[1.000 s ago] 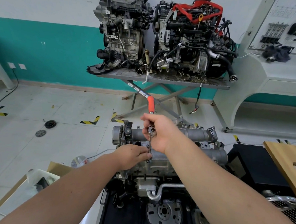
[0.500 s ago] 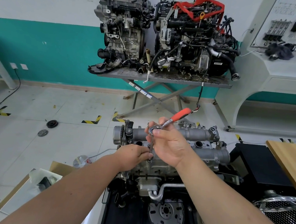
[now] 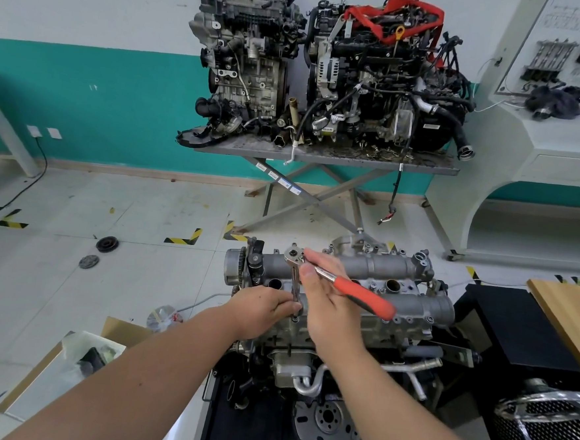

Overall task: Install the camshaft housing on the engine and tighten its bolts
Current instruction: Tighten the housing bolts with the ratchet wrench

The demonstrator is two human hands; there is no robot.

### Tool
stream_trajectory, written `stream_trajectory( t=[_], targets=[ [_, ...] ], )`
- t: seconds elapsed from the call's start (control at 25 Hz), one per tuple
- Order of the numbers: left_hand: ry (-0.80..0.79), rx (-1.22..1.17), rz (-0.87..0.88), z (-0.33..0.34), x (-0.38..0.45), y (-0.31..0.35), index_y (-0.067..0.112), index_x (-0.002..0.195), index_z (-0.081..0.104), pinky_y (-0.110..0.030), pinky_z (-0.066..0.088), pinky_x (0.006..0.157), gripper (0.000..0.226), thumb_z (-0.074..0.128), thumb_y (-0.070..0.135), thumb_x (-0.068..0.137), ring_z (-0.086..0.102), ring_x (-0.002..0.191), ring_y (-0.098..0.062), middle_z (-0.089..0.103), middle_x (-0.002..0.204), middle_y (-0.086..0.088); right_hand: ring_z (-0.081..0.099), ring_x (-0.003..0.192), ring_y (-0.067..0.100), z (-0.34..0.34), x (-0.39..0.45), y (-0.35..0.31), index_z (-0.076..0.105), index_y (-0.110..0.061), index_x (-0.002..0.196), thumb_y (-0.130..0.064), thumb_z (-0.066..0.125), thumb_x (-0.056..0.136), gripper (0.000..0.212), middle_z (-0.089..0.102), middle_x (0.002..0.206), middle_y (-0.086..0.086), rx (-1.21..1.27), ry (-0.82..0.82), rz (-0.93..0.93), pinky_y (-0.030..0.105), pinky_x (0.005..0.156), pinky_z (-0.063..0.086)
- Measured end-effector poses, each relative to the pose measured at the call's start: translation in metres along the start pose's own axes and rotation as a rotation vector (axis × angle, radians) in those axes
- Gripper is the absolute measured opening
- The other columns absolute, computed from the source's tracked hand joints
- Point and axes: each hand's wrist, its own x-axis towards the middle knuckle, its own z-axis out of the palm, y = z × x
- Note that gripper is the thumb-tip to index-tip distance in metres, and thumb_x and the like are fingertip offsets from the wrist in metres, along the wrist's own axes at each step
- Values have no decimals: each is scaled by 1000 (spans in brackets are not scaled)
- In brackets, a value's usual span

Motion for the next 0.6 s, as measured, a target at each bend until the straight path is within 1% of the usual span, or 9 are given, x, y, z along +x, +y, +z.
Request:
stream_trajectory(
  t=[0.04, 0.12, 0.2, 0.28, 0.36, 0.4, 0.48, 0.52, 0.6],
  targets=[
    [6, -1, 0, 0, 0, 0, 40, 69, 46, -32, 40, 63, 38, 36, 54, 103, 50, 64, -1, 53, 65, 10, 56, 119, 1, -9, 5, 2, 63, -37, 118, -32, 58, 98, 22, 59, 122, -19, -159, -65, -117, 17, 100, 45],
    [10, -13, -2, 0, 1, 0, 46, 66, 47, -31, 36, 61, 38, 38, 54, 102, 48, 61, 0, 51, 63, 12, 50, 125, -1, -23, 16, 3, 61, -24, 127, -23, 59, 98, 30, 50, 135, -14, -323, -151, -298, 16, 105, 41],
    [-1, -24, -5, -1, 2, 1, 50, 64, 48, -31, 36, 62, 39, 40, 53, 102, 47, 61, 1, 49, 63, 14, 51, 126, 9, -35, 26, 6, 59, -13, 133, -16, 60, 98, 35, 46, 143, 5, -448, -218, -470, 21, 105, 42],
    [-10, -38, -15, -1, 3, 0, 48, 62, 48, -31, 36, 63, 40, 41, 53, 102, 47, 61, 1, 49, 63, 14, 53, 127, 22, -45, 37, 0, 51, -20, 140, -24, 57, 99, 41, 44, 147, 16, -606, -323, -627, 36, 103, 48],
    [-23, -46, -37, -1, 3, 0, 48, 64, 49, -32, 39, 65, 39, 42, 53, 102, 49, 64, 0, 50, 66, 15, 52, 131, 23, -48, 50, -17, 51, -33, 142, -33, 56, 100, 42, 46, 150, 8, -737, -465, -697, 47, 101, 50],
    [-33, -44, -45, 0, 3, 0, 46, 68, 51, -33, 42, 68, 36, 42, 53, 102, 50, 67, -2, 52, 69, 15, 52, 131, 25, -45, 57, -25, 57, -30, 138, -30, 58, 100, 38, 49, 149, 8, -818, -536, -801, 48, 99, 51],
    [-49, -44, -49, 0, 5, -1, 44, 75, 53, -35, 44, 72, 31, 42, 52, 102, 53, 75, -11, 55, 77, 13, 58, 126, 29, -36, 72, -39, 73, -17, 115, -15, 56, 99, 24, 61, 137, 9, -1027, -685, -1100, 45, 94, 52],
    [-49, -52, -48, 0, 6, -1, 44, 74, 52, -35, 43, 72, 31, 42, 51, 102, 54, 77, -14, 56, 77, 11, 61, 120, 29, -31, 76, -48, 74, -14, 103, -9, 52, 96, 23, 68, 126, 7, -1107, -750, -1201, 43, 93, 52],
    [-35, -80, -58, 0, 7, 0, 39, 75, 57, -35, 44, 71, 31, 45, 51, 101, 56, 76, -17, 62, 79, 7, 65, 98, 27, -23, 79, -62, 67, -15, 91, -7, 46, 91, 23, 69, 97, 2, -1256, -809, -1258, 42, 94, 49]
  ],
)
